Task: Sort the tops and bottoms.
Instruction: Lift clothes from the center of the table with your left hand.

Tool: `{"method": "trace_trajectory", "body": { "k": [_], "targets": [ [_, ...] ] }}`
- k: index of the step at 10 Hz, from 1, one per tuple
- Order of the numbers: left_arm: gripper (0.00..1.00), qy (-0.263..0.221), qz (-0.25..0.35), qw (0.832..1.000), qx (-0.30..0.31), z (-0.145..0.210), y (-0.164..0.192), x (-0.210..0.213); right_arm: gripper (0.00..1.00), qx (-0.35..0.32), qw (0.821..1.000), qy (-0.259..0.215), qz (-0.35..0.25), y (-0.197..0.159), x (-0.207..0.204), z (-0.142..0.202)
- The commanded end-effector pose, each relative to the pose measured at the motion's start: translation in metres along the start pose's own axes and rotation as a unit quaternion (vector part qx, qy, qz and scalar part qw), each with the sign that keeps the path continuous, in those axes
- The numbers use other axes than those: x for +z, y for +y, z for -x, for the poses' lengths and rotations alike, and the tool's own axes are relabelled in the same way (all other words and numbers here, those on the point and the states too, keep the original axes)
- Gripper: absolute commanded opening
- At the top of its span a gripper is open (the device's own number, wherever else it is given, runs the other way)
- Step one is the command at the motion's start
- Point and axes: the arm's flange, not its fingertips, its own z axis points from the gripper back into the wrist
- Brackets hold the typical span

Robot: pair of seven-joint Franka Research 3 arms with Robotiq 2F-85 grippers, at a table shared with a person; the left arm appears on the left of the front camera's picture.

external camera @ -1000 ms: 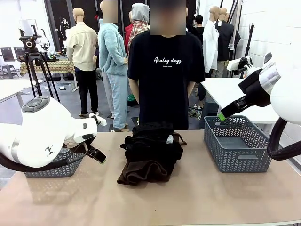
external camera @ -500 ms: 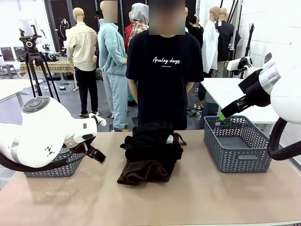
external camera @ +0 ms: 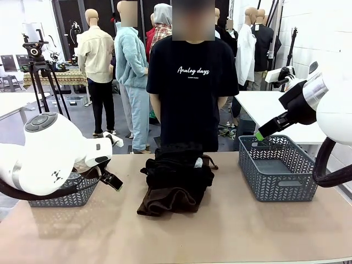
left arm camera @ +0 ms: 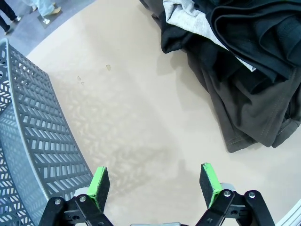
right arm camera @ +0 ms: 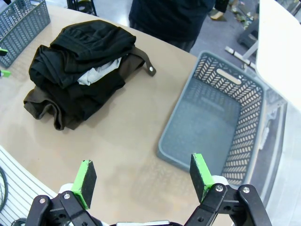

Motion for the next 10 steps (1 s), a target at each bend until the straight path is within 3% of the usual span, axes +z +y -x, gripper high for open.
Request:
{"method": "trace_trajectory", "body": {
  "k": [1,5,7,10],
  "targets": [
    [1.00,0.005,-0.015,1.000,0.013,-0.0004,-0.0032,-0.0008,1.00,-0.001,1.000,-0.007,-0.006,-0.0003,-0.0038,-0.0016],
    [1.00,0.001,-0.002,1.000,0.002,0.0003,0.0008,-0.0001,1.00,-0.001,1.000,-0.007,-0.006,-0.0003,-0.0038,-0.0016],
    [1.00,-0.011,-0.036,0.999,0.009,-0.0005,0.0023,-0.0021,1.00,-0.001,1.000,-0.007,-0.006,-0.0003,-0.0038,-0.0016],
    [1.00,-0.008,-0.013,1.000,0.020,-0.0006,0.0000,-0.0012,1.00,-0.001,1.000,-0.007,-0.006,-0.0003,-0.0038,-0.0016]
  ]
}}
